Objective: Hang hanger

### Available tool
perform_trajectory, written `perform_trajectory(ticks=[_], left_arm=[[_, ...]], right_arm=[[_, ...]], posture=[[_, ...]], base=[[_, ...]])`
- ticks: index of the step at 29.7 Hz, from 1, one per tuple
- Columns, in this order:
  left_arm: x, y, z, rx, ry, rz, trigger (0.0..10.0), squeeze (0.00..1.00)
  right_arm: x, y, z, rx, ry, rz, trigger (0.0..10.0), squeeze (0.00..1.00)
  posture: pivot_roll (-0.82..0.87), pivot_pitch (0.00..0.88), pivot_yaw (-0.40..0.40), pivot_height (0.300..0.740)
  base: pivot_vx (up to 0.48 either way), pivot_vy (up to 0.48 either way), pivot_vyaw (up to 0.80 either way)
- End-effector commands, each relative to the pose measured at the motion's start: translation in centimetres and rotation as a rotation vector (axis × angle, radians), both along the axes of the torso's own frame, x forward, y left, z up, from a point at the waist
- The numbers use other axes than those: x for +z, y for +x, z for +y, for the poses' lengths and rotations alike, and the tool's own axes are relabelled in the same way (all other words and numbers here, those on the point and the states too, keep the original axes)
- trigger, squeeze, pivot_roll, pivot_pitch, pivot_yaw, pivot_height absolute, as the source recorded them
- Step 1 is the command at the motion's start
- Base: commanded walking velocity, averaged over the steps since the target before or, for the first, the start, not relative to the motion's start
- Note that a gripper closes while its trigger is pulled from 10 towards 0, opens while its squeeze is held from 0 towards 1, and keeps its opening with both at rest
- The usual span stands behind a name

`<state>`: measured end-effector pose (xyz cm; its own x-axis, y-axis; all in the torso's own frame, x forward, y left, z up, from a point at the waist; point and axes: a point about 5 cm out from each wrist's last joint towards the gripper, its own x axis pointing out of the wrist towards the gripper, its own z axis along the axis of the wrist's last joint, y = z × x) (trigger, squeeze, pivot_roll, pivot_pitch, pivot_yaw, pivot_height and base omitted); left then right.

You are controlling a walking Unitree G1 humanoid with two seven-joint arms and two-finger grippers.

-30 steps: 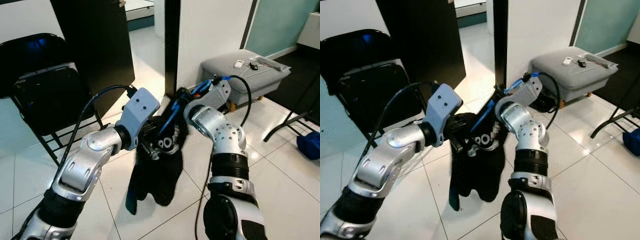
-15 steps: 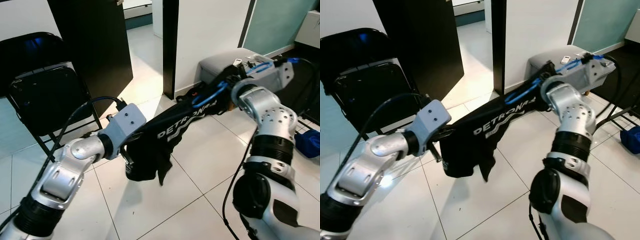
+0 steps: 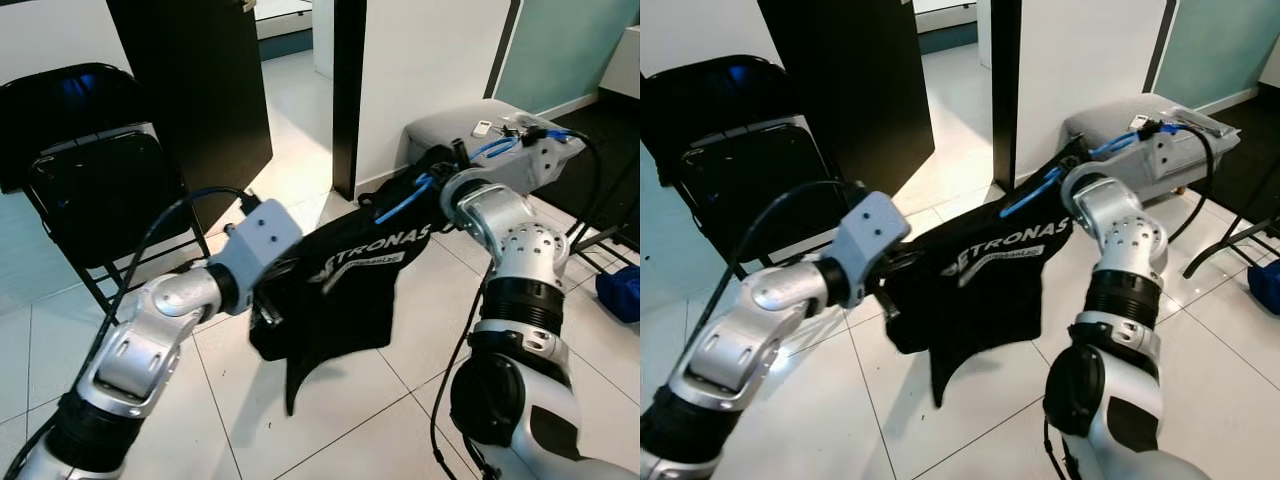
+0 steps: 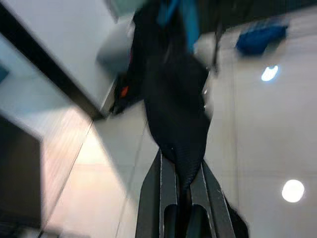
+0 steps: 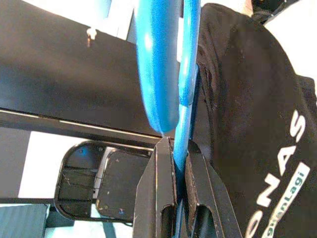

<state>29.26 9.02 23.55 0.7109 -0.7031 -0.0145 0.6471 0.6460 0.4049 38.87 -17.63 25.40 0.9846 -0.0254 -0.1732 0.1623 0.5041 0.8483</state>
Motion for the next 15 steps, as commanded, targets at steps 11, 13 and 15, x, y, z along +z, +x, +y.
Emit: perform_trajectory(ticks=[11, 13, 15], left_arm=[[1.0, -0.2, -0.1, -0.011, -0.018, -0.029, 0.0, 0.00], [0.7, -0.3, -0.1, -0.010, -0.007, -0.023, 0.0, 0.00], [-0.4, -0.4, 0.0, -0.008, 0.026, 0.002, 0.0, 0.00]], right_arm=[[-1.7, -0.4, 2.8, 0.044, -0.050, 0.033, 10.0, 0.00], [-1.5, -0.3, 2.6, 0.041, -0.034, 0.028, 10.0, 0.00], [-1.0, -0.3, 2.2, 0.027, -0.017, 0.009, 10.0, 0.00]], posture=[[0.00, 0.023, 0.026, 0.740], [0.00, 0.024, 0.028, 0.740], [-0.01, 0.024, 0.028, 0.740]], base=[[0.000, 0.000, 0.00], [0.000, 0.000, 0.00], [0.000, 0.000, 0.00]])
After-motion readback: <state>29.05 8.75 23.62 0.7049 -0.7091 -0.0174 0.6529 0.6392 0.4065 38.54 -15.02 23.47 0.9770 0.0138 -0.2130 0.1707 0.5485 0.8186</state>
